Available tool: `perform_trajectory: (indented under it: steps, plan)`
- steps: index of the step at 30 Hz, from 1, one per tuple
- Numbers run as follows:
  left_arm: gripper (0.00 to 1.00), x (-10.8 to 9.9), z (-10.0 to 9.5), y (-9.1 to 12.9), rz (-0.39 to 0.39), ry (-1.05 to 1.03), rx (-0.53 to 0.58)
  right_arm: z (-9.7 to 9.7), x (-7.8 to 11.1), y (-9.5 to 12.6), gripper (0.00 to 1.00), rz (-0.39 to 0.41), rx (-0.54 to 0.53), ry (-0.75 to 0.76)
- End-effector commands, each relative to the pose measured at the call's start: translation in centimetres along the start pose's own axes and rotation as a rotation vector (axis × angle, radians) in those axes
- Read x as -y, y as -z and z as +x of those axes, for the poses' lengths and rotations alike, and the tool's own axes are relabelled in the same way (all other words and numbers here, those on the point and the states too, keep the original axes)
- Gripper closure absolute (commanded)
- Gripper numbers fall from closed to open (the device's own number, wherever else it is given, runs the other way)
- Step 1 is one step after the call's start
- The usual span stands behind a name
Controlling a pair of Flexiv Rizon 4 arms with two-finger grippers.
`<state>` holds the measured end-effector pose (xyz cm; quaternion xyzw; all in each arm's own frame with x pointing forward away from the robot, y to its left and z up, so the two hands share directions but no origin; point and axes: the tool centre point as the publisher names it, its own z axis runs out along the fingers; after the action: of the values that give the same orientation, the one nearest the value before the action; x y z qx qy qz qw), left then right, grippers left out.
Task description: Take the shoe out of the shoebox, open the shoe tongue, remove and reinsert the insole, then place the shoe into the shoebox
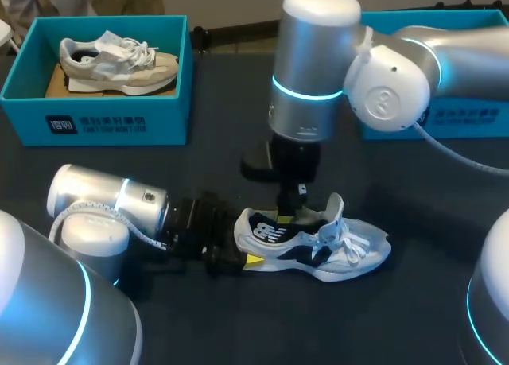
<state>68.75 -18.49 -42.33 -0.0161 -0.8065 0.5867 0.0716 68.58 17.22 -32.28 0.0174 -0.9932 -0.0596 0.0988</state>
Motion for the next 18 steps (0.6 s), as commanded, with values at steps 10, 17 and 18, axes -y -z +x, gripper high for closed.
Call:
perform_trajectory:
  steps: [10,17,18]
  plan:
    - [1.00,-0.1,0.0,0.0,-0.001,0.000,0.000,0.9,0.7,2.0,1.00,-0.037,0.060,-0.001]
    - [1.00,-0.1,0.0,0.0,-0.001,0.000,0.000,1.1,0.6,4.2,1.00,-0.014,0.080,-0.014]
    - [1.00,-0.1,0.0,0.0,-0.001,0.000,0.000,1.1,0.6,4.4,1.00,-0.011,0.079,-0.015]
